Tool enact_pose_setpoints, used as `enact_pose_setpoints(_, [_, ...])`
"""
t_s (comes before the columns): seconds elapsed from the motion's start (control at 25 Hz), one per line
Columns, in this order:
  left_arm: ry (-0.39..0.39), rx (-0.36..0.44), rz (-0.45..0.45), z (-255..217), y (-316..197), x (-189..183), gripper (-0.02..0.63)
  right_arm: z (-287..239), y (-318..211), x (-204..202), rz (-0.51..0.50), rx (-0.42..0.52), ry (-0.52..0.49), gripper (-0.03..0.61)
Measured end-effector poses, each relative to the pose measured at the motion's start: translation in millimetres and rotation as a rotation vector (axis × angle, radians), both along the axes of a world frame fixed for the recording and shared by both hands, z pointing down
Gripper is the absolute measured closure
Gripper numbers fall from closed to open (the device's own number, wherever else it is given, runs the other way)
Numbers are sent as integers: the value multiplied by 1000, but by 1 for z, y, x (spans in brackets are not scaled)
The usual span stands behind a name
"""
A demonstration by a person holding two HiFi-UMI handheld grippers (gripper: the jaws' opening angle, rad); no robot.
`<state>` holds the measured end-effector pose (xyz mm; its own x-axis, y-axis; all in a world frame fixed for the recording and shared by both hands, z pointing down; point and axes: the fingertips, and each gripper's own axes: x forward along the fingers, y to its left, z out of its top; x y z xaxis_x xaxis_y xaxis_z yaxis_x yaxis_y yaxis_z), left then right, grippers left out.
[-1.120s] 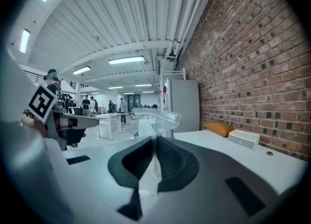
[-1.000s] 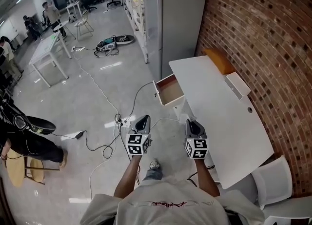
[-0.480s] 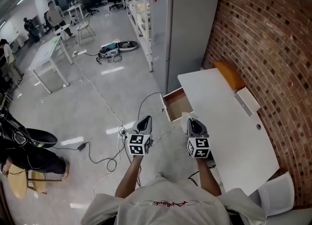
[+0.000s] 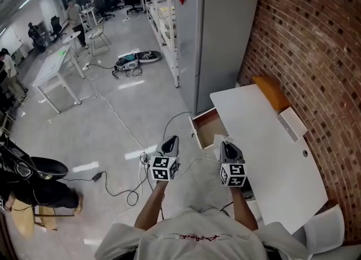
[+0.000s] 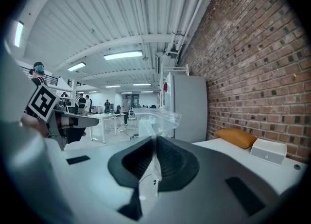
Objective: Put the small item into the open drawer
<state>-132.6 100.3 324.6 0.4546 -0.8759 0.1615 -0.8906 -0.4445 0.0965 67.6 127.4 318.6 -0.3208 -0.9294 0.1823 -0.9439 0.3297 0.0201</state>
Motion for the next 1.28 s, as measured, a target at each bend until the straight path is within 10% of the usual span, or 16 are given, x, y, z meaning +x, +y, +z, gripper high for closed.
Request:
enact_pose_setpoints(0.6, [-8,-53,-9,28,-24,8,604,22,-30,10,1,-37,-10,554])
enact_pose_setpoints(1.28, [-2,-52,-24,18,-205,47,604,9,-210,36,-34,-22,-27,554])
